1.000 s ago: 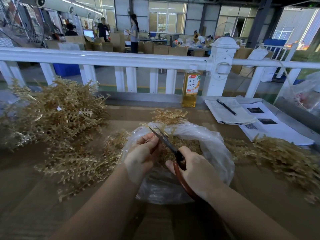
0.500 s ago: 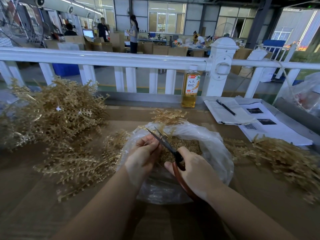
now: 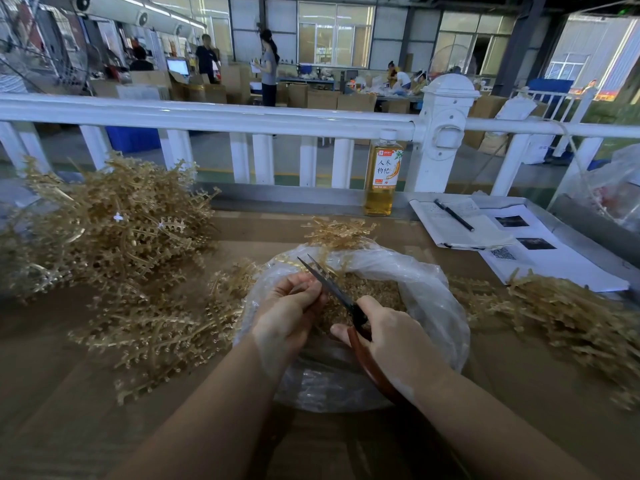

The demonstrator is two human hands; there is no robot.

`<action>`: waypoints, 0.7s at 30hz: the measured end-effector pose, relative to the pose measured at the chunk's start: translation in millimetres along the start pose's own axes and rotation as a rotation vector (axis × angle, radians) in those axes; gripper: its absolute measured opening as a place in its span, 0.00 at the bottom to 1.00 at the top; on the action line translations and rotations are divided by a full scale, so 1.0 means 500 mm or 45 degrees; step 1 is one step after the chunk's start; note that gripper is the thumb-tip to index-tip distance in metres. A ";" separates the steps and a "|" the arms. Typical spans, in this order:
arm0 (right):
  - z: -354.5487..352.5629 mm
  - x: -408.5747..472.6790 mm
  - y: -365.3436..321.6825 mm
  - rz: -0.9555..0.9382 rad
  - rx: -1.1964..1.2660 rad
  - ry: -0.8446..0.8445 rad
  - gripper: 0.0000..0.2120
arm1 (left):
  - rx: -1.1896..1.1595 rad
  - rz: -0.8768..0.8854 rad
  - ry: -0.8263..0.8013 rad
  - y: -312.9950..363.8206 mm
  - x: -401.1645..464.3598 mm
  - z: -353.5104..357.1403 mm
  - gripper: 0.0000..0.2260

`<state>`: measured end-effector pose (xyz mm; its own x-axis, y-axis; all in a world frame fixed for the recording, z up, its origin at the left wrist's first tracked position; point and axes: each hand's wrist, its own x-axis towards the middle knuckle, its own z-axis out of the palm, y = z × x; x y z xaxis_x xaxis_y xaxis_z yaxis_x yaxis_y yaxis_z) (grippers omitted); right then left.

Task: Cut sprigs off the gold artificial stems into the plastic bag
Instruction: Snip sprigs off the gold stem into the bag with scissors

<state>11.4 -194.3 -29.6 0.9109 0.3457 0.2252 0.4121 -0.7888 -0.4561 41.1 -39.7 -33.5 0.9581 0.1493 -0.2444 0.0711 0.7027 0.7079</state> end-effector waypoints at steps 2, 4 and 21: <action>0.001 0.000 0.000 0.000 -0.013 0.004 0.16 | 0.011 -0.002 -0.001 0.000 0.001 -0.001 0.11; 0.002 0.000 0.001 -0.001 -0.029 0.015 0.16 | 0.027 -0.004 -0.009 0.000 0.002 -0.002 0.11; 0.001 -0.002 -0.003 0.009 0.070 0.031 0.15 | 0.058 -0.042 -0.123 0.003 0.000 -0.014 0.11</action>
<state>9.7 -193.3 -29.6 0.9133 0.3272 0.2426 0.4068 -0.7619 -0.5040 39.0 -33.9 -37.3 0.9771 0.0571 -0.2048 0.1138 0.6735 0.7304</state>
